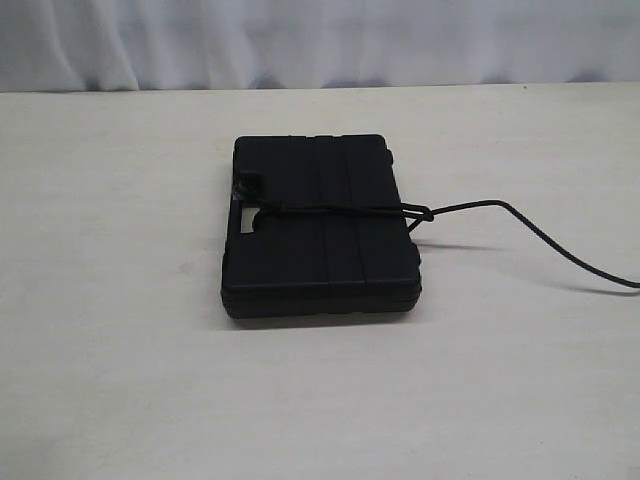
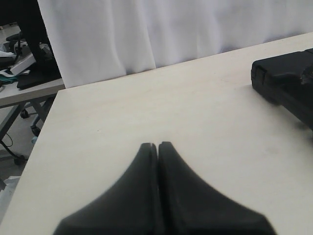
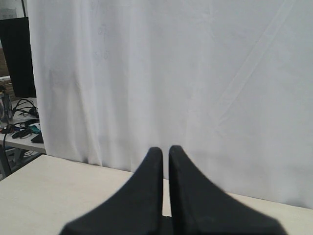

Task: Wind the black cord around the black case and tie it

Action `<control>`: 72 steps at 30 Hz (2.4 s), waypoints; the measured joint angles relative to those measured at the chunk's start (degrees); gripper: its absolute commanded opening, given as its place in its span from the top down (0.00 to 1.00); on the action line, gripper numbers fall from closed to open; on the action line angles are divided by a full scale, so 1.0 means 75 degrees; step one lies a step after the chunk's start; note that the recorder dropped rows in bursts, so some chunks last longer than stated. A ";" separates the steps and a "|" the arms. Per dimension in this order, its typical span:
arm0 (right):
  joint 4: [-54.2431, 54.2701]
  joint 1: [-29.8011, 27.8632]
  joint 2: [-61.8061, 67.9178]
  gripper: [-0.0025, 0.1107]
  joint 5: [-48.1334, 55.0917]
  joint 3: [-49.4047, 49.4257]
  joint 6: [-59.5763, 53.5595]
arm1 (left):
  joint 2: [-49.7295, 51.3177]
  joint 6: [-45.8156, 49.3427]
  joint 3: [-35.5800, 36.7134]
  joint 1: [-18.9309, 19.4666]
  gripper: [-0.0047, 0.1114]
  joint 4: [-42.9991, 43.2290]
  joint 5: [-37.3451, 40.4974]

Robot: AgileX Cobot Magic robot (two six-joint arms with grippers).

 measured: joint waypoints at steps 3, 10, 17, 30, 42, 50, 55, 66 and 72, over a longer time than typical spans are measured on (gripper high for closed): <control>0.0000 0.0000 0.0000 0.94 0.0000 0.0000 0.0000 | 0.0000 0.0000 0.0000 0.0000 0.96 0.0000 0.0000; 0.0000 0.0000 -0.0668 0.94 0.0014 0.0000 0.0000 | 0.0000 0.0000 0.0000 0.0000 0.96 0.0000 0.0000; 0.0000 0.0000 -0.1943 0.94 0.0014 0.0000 0.0000 | 0.0000 0.0000 0.0000 0.0000 0.96 0.0000 0.0000; 0.0000 0.0000 -0.4410 0.94 0.0000 0.0000 0.0000 | 0.0000 -0.0016 0.0000 0.0000 0.96 0.0000 0.0000; 0.0000 -0.2045 -0.4441 0.94 0.0000 -0.0014 0.0014 | 0.0000 -0.0016 0.0000 0.0000 0.96 0.0000 0.0000; 0.0000 -0.2289 -0.4441 0.94 0.0000 -0.0014 0.0014 | 0.0000 -0.0016 0.0000 0.0000 0.96 0.0000 0.0000; 0.0000 -0.2289 -0.4441 0.94 0.0000 -0.0014 0.0014 | 0.0000 -0.0016 0.0000 0.0000 0.96 0.0000 0.0000; 0.0000 -0.2289 -0.4441 0.94 0.0029 -0.0014 0.0014 | 0.0000 -0.0016 0.0000 0.0000 0.96 0.0000 0.0000; 0.0000 -0.2289 -0.4441 0.94 -0.0162 0.0264 0.0014 | 0.0000 -0.0016 0.0000 0.0000 0.96 0.0000 0.0000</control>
